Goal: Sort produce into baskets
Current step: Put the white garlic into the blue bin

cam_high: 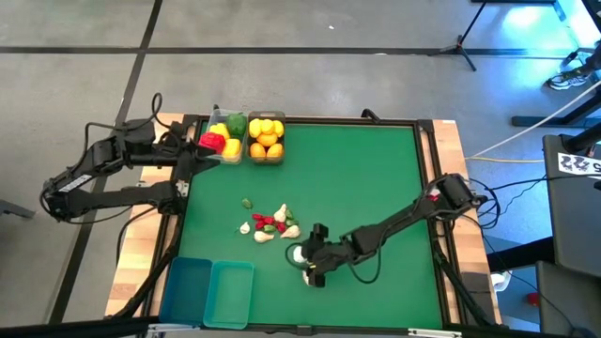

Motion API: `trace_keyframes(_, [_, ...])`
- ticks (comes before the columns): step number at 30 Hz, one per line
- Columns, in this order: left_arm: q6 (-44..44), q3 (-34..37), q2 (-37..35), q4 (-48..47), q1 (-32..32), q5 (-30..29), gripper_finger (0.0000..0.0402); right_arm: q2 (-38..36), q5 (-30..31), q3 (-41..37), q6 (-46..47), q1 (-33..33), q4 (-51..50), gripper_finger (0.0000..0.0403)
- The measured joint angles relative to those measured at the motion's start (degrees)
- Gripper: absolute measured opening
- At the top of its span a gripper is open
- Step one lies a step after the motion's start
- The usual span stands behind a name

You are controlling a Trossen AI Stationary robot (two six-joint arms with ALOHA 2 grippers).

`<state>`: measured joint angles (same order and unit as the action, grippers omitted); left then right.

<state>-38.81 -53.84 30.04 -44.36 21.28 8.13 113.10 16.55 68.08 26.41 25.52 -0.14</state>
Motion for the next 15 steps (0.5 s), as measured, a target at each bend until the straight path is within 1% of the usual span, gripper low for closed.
trace_keyframes(6, [0.37, 0.0, -0.02, -0.02, 0.0, -1.17, 0.0386, 0.2, 0.45, -4.58, 3.26, -0.02, 0.63, 0.0267])
trace_keyframes(10, [0.59, 0.0, -0.01, -0.02, 0.0, -1.85, 0.0386, 0.2, 0.42, -5.21, 4.01, -0.04, 0.65, 0.0236])
trace_keyframes(15, [0.33, 0.0, 0.0, -0.04, 0.0, -1.89, 0.0386, 0.2, 0.41, -5.19, 3.88, -0.04, 2.47, 0.0222])
